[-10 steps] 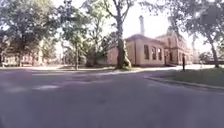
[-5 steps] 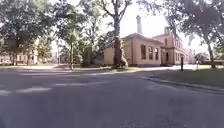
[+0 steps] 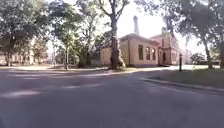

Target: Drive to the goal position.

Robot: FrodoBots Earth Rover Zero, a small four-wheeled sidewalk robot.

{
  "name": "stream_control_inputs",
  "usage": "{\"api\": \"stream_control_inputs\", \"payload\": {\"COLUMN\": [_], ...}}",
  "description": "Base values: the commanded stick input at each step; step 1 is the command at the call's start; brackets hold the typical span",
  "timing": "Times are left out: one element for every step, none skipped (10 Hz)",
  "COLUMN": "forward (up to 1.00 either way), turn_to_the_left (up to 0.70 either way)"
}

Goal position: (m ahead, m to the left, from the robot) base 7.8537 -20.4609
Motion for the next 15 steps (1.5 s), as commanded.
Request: {"api": "stream_control_inputs", "payload": {"forward": [0.6,0.6,0.6,0.6,0.6,0.6,0.6,0.6,0.6,0.6,0.6,0.6,0.6,0.6,0.6], "turn_to_the_left": [-0.15,-0.15,-0.15,-0.15,-0.15,-0.15,-0.15,-0.15,-0.15,-0.15,-0.15,-0.15,-0.15,-0.13,-0.05]}}
